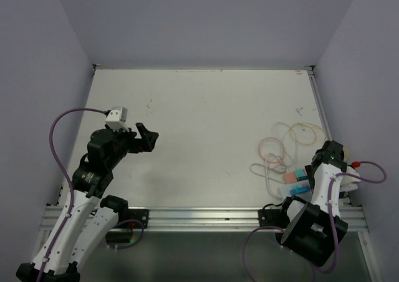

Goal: Pull the plug off the socket

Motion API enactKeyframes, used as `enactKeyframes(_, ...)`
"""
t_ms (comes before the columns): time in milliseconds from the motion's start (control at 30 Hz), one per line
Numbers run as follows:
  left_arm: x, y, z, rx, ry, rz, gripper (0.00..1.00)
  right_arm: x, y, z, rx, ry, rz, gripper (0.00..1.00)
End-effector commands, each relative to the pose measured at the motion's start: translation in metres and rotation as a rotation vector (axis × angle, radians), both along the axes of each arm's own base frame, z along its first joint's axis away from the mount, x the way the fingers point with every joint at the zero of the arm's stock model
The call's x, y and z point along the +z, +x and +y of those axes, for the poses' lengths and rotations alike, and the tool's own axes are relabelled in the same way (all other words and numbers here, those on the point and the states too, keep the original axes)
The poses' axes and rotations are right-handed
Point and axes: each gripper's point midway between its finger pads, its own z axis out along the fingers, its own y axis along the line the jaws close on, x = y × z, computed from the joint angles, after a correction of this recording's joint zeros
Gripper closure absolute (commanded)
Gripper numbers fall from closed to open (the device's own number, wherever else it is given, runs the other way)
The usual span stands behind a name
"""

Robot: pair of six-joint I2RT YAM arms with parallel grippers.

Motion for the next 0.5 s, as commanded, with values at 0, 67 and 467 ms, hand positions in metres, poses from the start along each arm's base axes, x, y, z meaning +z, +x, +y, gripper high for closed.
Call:
enactKeyframes(0, 0.014, 0.002, -0.005, -0.02, -0.025, -0.051, 0.0, -0.004, 0.003, -0.002, -0.013, -0.008, -0.029, 0.01)
enactKeyframes(67, 0.015, 0.002, -0.006, -0.02, -0.027, -0.054, 0.0, -0.006, 0.007, -0.002, -0.011, -0.008, -0.046, 0.01)
enactKeyframes(467, 0.015, 0.002, -0.005, -0.018, -0.028, -0.048, 0.0, -0.024, 0.007, 0.004, -0.014, 0.032, -0.036, 0.06)
